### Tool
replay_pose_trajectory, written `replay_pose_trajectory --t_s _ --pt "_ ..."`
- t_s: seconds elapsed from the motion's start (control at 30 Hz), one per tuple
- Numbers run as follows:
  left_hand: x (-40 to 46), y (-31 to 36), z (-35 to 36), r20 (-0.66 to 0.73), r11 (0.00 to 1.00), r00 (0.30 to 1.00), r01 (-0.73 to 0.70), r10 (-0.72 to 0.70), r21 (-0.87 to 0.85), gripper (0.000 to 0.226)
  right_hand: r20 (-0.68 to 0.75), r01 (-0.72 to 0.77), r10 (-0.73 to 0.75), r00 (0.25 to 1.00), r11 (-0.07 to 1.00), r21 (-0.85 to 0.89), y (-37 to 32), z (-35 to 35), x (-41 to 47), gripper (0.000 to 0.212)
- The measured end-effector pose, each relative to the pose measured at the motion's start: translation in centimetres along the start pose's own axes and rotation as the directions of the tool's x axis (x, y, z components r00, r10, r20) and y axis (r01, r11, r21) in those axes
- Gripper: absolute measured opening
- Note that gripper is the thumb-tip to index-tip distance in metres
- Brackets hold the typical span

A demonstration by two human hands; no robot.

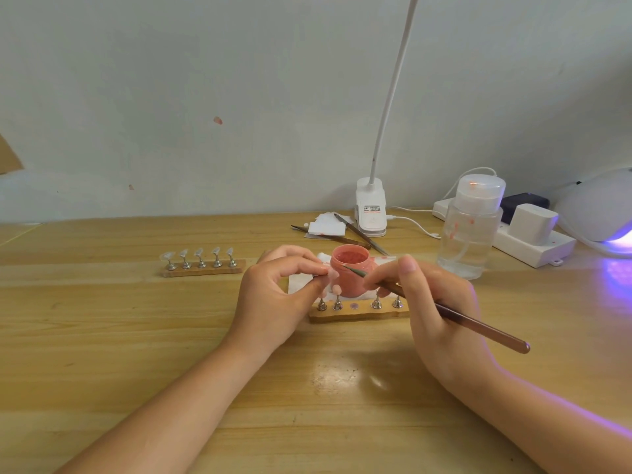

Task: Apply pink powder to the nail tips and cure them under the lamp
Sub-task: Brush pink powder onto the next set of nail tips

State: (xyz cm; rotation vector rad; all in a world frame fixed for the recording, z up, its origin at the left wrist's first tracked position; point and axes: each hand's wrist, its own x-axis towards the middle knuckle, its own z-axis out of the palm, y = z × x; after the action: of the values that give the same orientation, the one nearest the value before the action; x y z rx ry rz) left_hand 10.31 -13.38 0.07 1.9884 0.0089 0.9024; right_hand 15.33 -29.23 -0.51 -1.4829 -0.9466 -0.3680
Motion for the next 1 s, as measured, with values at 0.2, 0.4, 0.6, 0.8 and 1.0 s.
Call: replay_pose_trajectory --t_s 0.2,0.4,0.6,0.8,1.0 --pt "0.05 -0.07 0.02 0.001 1.0 1.0 -0.003 0.003 -0.023 0.028 0.023 -0.027 0.027 0.999 1.0 -0.012 -0.03 0.0 -0.11 0.045" --pt "0.05 -0.03 0.16 -0.013 1.0 1.0 -0.003 0.002 -0.03 0.026 0.065 -0.077 0.076 0.995 0.997 0.023 -0.43 0.16 -0.36 0.049" --pt "0.09 -0.21 0.09 -0.012 0.999 1.0 -0.027 0.027 -0.021 0.028 0.066 -0.111 0.111 0.992 0.994 -0.004 -0.27 0.23 -0.21 0.043" --pt "0.11 -0.23 0.16 -0.016 0.999 0.999 -0.034 0.034 -0.01 0.03 0.026 -0.082 0.082 0.996 0.996 0.019 -0.4 0.17 -0.23 0.046" --pt "0.07 -0.2 0.21 -0.028 1.0 1.0 -0.01 0.009 -0.015 0.033 0.033 -0.14 0.138 0.99 0.985 0.105 -0.61 0.31 -0.39 0.045"
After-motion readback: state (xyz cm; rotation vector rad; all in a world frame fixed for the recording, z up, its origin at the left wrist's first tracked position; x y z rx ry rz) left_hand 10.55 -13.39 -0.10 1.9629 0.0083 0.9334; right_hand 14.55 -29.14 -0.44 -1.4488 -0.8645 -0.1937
